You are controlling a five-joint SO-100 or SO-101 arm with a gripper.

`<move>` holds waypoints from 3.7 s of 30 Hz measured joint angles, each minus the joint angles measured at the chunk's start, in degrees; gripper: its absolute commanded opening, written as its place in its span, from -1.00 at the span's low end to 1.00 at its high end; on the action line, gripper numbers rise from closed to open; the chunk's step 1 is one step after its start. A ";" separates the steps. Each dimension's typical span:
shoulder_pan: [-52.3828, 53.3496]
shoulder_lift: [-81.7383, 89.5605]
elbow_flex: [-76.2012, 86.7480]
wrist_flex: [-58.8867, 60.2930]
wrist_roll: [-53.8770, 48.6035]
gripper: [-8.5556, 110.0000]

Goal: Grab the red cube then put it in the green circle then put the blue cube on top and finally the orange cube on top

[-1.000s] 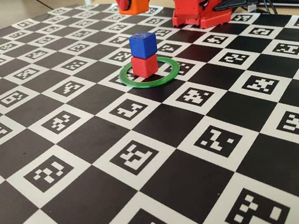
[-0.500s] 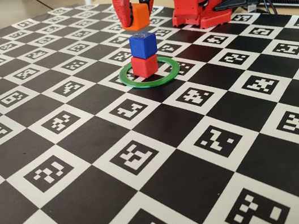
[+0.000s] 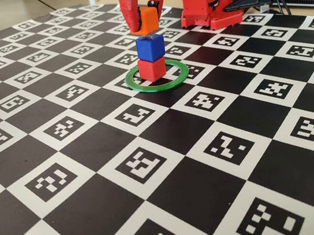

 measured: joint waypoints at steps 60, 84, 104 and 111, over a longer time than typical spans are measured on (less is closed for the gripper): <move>-0.62 -0.26 2.72 -1.41 0.79 -0.03; 1.67 14.41 2.72 8.79 -10.28 -0.21; 13.71 34.19 9.93 5.54 -27.07 -0.95; 18.02 42.98 17.67 1.23 -36.39 -0.95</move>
